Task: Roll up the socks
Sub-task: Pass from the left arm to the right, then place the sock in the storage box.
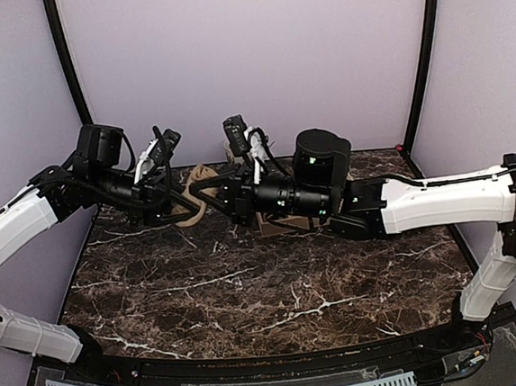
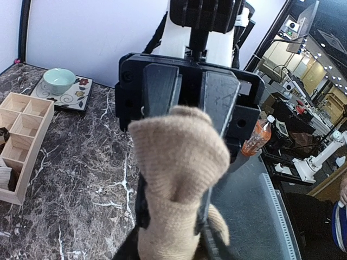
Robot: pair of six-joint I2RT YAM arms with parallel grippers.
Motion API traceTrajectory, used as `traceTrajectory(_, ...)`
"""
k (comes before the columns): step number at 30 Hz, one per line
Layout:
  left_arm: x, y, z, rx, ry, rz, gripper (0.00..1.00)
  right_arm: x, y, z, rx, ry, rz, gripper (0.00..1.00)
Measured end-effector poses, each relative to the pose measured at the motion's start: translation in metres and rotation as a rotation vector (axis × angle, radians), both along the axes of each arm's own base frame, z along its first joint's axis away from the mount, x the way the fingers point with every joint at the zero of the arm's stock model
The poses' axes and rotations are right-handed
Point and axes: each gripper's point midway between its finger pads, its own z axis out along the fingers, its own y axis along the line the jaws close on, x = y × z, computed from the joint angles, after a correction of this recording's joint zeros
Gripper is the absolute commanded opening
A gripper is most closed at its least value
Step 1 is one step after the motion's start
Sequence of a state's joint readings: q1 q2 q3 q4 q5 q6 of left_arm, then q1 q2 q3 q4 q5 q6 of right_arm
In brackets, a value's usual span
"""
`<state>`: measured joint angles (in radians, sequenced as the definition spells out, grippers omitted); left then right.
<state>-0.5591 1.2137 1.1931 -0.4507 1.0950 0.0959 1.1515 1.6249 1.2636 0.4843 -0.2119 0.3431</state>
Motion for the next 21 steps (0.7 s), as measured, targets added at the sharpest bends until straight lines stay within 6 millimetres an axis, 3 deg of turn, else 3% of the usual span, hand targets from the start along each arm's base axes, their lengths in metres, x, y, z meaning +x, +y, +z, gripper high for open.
traceTrajectory(1,0.002,0.0,-0.001,0.008,0.0,0.008,0.95,0.001,0.0,-0.003,-0.015,0.005,-0.005,0.0)
traceTrajectory(2,0.003,0.0,-0.002,0.017,0.001,0.019,0.98,0.003,0.0,-0.008,-0.034,0.012,-0.012,0.0)
traceTrajectory(5,0.012,0.001,0.0,0.039,-0.026,0.064,0.99,0.016,-0.004,-0.027,-0.106,0.04,-0.059,0.0)
traceTrajectory(8,0.021,0.004,-0.002,0.08,-0.056,0.118,0.99,0.042,-0.018,-0.043,-0.179,0.059,-0.151,0.0)
traceTrajectory(11,0.035,0.013,-0.007,0.129,-0.078,0.175,0.99,0.082,-0.047,-0.056,-0.258,0.066,-0.293,0.0)
traceTrajectory(14,0.06,0.033,-0.017,0.188,-0.08,0.267,0.99,0.134,-0.089,-0.071,-0.346,0.063,-0.472,0.0)
traceTrajectory(18,0.087,0.059,-0.038,0.292,-0.067,0.364,0.99,0.201,-0.145,-0.109,-0.488,0.081,-0.686,0.0)
traceTrajectory(21,0.109,0.085,-0.06,0.378,-0.026,0.446,0.99,0.235,-0.167,-0.145,-0.593,0.102,-0.776,0.0)
